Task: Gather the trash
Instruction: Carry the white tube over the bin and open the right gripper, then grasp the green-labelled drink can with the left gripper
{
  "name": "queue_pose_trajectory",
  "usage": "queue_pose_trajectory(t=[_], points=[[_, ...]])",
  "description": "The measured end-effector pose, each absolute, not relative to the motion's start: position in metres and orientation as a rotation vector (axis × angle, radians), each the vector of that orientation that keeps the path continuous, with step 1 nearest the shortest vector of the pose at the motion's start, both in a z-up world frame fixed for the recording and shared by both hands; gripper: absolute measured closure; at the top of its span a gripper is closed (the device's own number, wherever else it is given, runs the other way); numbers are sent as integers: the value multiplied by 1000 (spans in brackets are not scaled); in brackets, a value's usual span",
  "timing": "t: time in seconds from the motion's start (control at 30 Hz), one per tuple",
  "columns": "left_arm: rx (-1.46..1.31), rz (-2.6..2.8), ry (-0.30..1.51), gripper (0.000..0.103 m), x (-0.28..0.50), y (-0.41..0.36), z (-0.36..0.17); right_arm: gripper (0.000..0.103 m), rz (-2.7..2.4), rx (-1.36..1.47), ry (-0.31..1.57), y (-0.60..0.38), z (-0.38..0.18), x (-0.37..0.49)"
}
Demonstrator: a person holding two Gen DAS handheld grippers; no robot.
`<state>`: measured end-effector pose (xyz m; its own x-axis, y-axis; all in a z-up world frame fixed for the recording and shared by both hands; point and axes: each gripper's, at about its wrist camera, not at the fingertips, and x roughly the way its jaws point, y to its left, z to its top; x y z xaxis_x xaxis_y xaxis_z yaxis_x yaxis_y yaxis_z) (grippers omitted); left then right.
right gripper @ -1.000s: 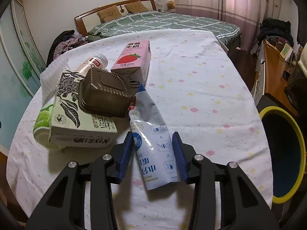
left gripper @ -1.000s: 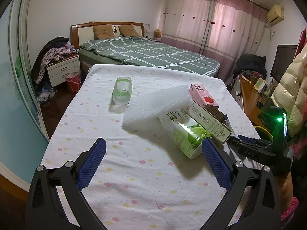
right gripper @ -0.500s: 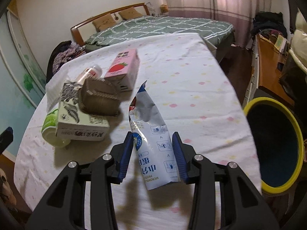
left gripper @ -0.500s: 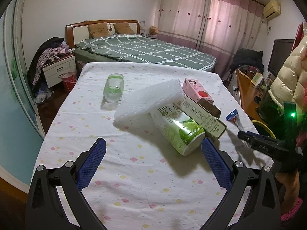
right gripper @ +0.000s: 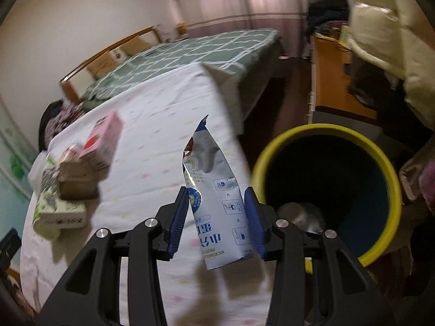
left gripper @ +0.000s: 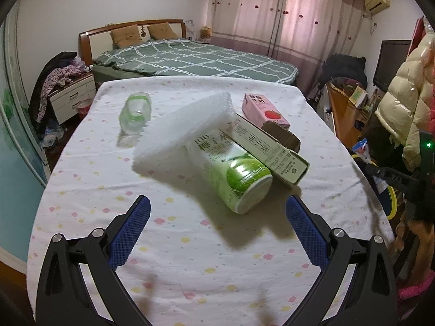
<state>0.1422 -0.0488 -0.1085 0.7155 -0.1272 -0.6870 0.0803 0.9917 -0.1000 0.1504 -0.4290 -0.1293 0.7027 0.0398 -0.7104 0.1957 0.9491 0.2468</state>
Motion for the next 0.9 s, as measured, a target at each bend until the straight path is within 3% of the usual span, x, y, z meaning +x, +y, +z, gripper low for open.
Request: queue_pose_trajectory(t=[0.33,0.4,0.47,0.9], points=[[-37,-135,786,5,152,-68,-116,61,-286,383,781,-486,-144,146],[-32,-138,789,5,154,-71,-118,51,-292,411,778,-491,-146,144],[-28,-139,790,5,154,-73,-119,49,-304,407,768,-494,-145,142],[8,-97,826,5,178,-88,-146,48,-293,398,757,-493,-146,142]])
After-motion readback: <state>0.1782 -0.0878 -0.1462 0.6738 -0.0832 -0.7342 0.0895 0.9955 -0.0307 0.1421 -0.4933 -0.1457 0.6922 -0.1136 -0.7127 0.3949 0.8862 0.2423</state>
